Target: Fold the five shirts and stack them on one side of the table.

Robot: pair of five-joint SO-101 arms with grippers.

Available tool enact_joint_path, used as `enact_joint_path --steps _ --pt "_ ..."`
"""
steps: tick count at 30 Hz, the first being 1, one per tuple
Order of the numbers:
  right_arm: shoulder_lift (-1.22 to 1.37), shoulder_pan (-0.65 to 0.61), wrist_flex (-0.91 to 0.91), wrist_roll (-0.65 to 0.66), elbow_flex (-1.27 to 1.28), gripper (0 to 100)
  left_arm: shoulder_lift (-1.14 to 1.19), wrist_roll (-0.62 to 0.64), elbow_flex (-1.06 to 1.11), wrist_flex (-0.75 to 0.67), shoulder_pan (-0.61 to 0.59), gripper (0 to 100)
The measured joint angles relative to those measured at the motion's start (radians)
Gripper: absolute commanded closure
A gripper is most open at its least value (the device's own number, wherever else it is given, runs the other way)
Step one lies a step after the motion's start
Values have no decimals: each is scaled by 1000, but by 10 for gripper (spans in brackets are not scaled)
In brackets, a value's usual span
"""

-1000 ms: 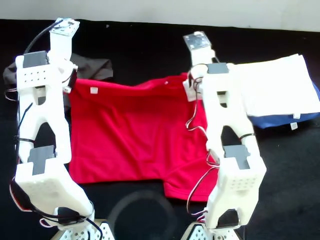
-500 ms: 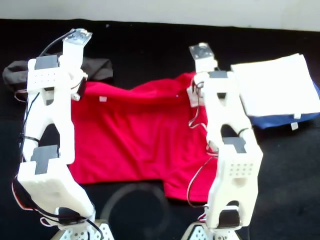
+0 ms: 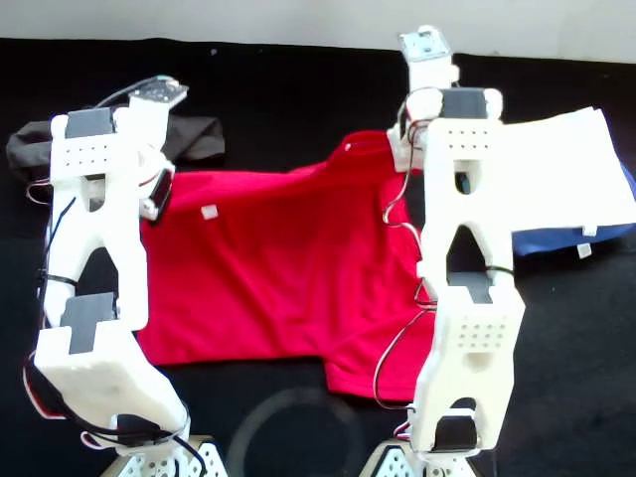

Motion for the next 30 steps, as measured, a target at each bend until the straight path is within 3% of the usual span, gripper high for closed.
enact_joint_path --steps 4,14,20,25,30 --pt "-2 0 121 0 -97 992 -9 -35 -9 69 0 991" --pt "-37 -3 138 -64 9 992 -9 -40 -9 146 -11 991" --pt "-264 -6 103 -64 342 992 -9 -87 -6 166 -23 991" --pt "-537 -6 -127 -54 790 992 -63 -123 129 163 -25 991" --pt "-833 -6 -347 -5 1280 992 -238 -135 388 51 -25 991"
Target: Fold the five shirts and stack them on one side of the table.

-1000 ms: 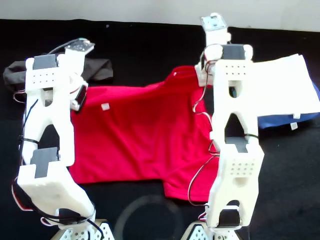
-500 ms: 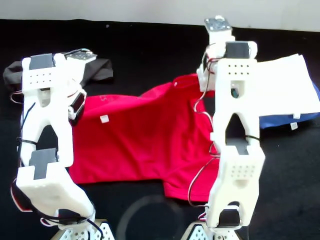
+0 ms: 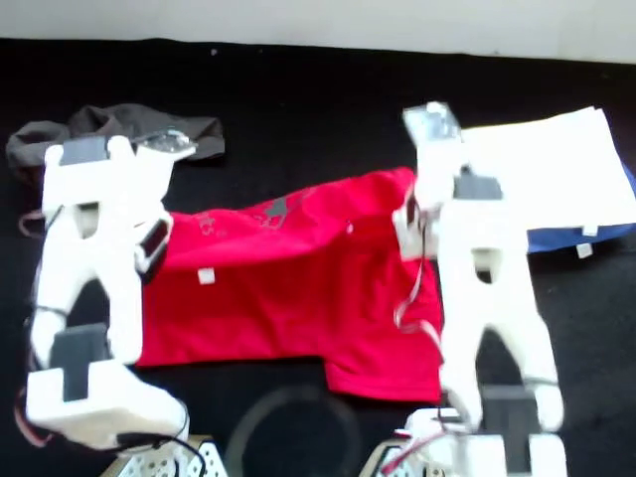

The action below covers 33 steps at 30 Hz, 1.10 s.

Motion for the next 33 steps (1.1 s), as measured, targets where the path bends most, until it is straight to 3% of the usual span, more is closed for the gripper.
enact_joint_path --steps 4,9,23,33 --pt "-163 15 -38 12 203 992 -150 -28 230 -110 0 991" --pt "-290 52 6 61 305 992 -275 -32 385 -144 0 991" --pt "-674 68 74 224 669 992 -344 -104 588 -184 -2 991" --pt "-819 71 169 311 707 992 -353 -109 601 -135 -38 991"
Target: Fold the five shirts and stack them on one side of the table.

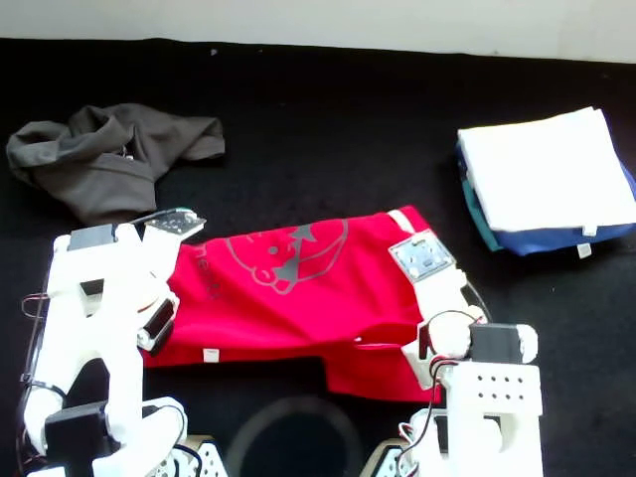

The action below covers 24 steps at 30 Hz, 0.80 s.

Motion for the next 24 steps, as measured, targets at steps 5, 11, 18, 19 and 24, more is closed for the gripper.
enact_joint_path --steps 5,11,18,19,24 --pt "-3 0 -2 0 55 992 0 0 0 0 0 990" --pt "-3 0 -2 0 63 928 0 0 0 5 0 919" --pt "-11 0 21 0 63 820 -3 0 -28 78 0 838" --pt "-11 0 35 0 58 820 -3 0 -46 92 0 836" --pt "-11 -40 155 0 -104 821 -3 0 -192 180 0 835"
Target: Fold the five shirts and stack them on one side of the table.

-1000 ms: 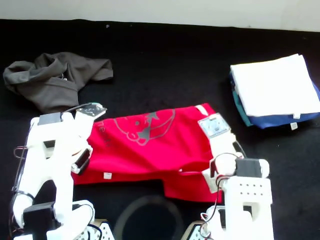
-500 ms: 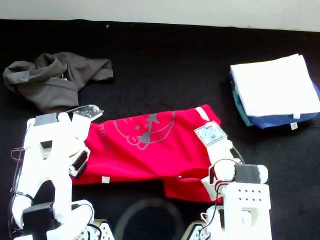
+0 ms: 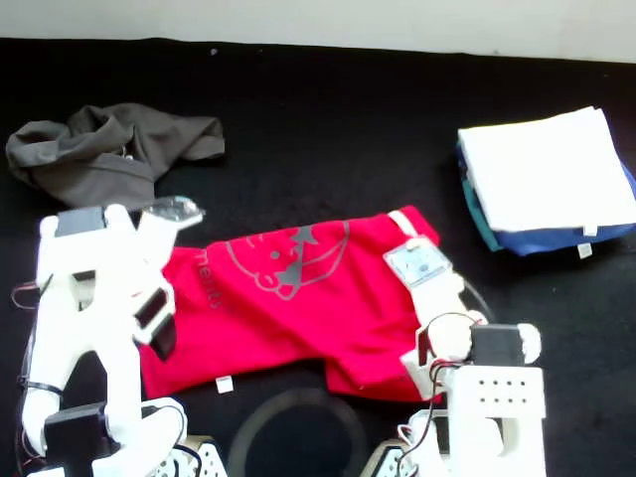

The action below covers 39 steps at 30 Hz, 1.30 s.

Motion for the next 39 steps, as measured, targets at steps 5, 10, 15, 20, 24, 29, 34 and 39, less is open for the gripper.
enact_joint_path --steps 5,10,15,20,24,29,34,39 --pt "0 -21 46 0 -242 882 0 0 -157 46 0 940" --pt "37 -26 -100 0 -295 986 0 51 -144 -11 18 992" --pt "259 -26 -324 -6 -249 992 0 81 -6 -187 109 991" --pt "511 -51 -529 -121 -250 992 0 123 83 -351 118 991" --pt "704 -81 -628 -176 -293 992 5 124 140 -462 123 991" --pt "922 -83 -657 -204 -405 992 141 169 120 -566 86 992" --pt "1069 -83 -661 -233 -502 992 359 209 -41 -578 48 992" --pt "1203 -83 -661 -235 -585 992 523 218 -229 -508 46 992"
